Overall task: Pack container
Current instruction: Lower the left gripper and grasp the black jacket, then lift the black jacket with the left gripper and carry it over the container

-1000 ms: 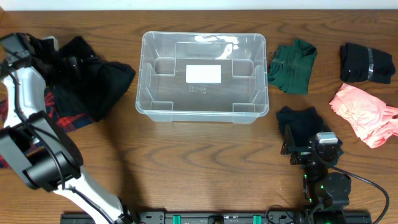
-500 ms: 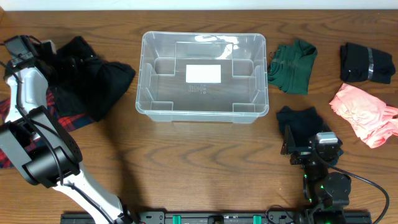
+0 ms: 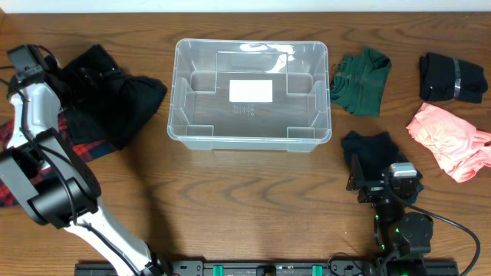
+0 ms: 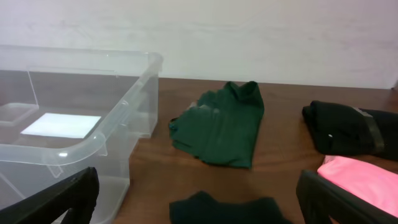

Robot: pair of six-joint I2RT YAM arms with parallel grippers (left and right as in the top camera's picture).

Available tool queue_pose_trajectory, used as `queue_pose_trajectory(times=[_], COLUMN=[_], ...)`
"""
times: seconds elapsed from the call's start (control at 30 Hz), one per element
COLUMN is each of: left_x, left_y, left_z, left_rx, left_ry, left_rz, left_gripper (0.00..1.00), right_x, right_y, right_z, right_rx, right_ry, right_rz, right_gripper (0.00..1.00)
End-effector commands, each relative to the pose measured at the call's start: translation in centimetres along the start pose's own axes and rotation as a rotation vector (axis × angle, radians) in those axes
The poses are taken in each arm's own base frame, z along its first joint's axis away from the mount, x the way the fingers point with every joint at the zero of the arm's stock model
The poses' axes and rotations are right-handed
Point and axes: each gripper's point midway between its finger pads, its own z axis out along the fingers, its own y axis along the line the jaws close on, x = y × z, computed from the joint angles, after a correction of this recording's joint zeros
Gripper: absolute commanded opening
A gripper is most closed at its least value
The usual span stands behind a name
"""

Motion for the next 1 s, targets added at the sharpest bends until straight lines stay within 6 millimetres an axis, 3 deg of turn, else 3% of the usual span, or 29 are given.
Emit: queue_pose_trajectory(times=[0.0,0.13,0.23,0.33,0.4,0.43,0.53,0.73,0.97], left_x=[1.6,1.4,0.5,-0.7,-1.4,-1.6,-1.8,-2.0,-3.8], left_y=[0.5,0.6,0.4,0.1,0.0,-0.1,-0.1,-0.9,-5.1], left_z=[2.5,3.0,2.7,1.9,1.2,1.0,0.7,0.0,-4.5], left_rx=[-0.012,-0.01,-0.004,0.003,0.007,0.008,0.009,0.047,0.263], left_ry=[0.05,0.037,0.002,-0.042,-0.067,-0.073,-0.08,-0.086,-0.145], left_rz=[-0.039,-0.037,-0.034,-0.03,-0.027,-0.026,-0.026,-0.023,0.015], left_gripper=[0.98,1.0,0.87,0.64,0.45,0.3,0.07,0.05,0.06], right_x=[0.2,0.2,0.2,0.2,0.2,0.2,0.2,0.2,0.2], right_y=[-0.4,-0.4,-0.4,-0.4,-0.4,-0.4,-0.4,-0.4,-0.4], right_z=[0.0,0.0,0.0,0.0,0.0,0.0,0.0,0.0,0.0], right_rx=[0.019,0.019,0.019,0.019,0.019,0.019,0.019,0.019,0.019], right_ry=[0.006,0.006,0.006,0.006,0.006,0.006,0.006,0.006,0.006], right_rz=[0.008,0.008,0.008,0.008,0.008,0.008,0.008,0.008,0.008], right_gripper=[0.99,0.99,0.99,0.99,0.99,0.99,0.99,0.99,0.99])
